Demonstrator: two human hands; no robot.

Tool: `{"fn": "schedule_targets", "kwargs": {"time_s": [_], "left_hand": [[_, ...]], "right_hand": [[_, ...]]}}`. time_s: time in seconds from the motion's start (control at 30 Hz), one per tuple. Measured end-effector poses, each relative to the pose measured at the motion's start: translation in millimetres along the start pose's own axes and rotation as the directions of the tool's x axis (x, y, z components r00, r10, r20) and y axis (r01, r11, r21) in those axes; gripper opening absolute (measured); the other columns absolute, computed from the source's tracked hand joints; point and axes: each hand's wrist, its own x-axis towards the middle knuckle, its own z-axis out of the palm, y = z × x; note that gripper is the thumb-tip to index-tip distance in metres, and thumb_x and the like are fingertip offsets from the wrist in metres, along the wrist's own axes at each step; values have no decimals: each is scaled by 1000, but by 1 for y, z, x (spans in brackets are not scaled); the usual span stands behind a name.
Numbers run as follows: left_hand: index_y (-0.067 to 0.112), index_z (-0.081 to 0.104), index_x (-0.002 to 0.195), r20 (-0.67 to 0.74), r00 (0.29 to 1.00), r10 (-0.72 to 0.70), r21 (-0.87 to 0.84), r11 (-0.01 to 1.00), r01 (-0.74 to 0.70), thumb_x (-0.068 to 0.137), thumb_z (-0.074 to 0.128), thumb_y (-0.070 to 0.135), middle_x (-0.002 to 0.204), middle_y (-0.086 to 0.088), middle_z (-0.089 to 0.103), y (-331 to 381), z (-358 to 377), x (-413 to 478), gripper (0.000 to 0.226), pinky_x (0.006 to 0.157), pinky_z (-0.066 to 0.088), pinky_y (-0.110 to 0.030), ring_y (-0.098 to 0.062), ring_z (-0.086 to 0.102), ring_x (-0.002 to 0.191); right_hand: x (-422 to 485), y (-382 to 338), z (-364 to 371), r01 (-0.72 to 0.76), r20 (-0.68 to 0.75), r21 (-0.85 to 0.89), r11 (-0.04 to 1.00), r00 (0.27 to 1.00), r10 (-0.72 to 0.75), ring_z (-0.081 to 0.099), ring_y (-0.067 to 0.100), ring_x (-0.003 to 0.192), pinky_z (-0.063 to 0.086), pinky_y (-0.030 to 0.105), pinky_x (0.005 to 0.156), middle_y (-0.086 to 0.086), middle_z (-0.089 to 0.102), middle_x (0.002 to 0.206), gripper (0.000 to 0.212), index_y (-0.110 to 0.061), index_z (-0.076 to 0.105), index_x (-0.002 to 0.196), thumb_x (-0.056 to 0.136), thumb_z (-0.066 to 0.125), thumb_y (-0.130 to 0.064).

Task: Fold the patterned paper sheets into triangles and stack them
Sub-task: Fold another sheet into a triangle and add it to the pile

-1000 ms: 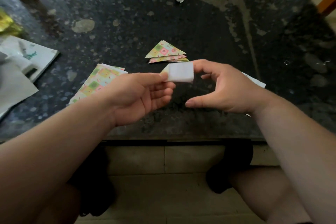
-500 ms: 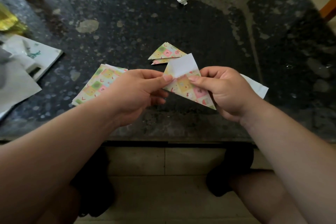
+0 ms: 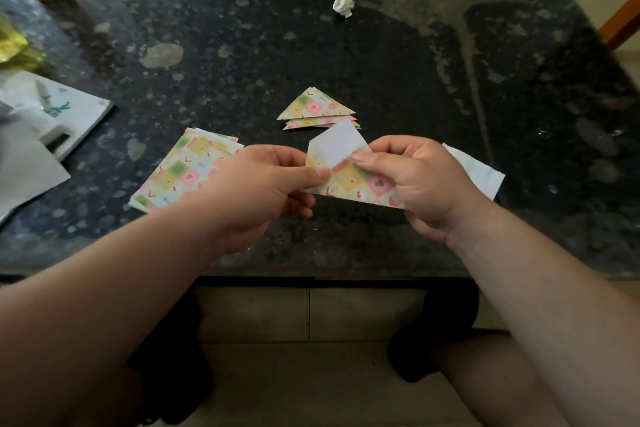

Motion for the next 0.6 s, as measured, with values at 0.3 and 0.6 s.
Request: {"fn": "schedule_targets", "kwargs": {"time_s": [0.3, 0.6], "left_hand": [[8, 69, 81, -16, 1000, 17, 82, 997, -16, 92, 71, 10, 85, -11, 72, -3, 0, 0, 11, 59, 52, -28, -16, 61, 64], [20, 63, 116, -68, 974, 215, 13, 977, -214, 75, 80, 20, 100, -7, 78, -3, 10, -1, 44, 85, 58, -43, -26, 76, 94]], "right_hand": [[1, 0, 3, -32, -5, 10, 999, 999, 33, 77, 28, 91, 59, 49, 87, 12, 79, 95, 8, -12, 77, 87, 93, 72, -11], [-5, 0, 11, 29, 32, -45, 999, 999, -27, 77, 26, 92, 62, 45, 83, 9, 79, 94, 8, -13, 79, 88, 94, 73, -15]]}}
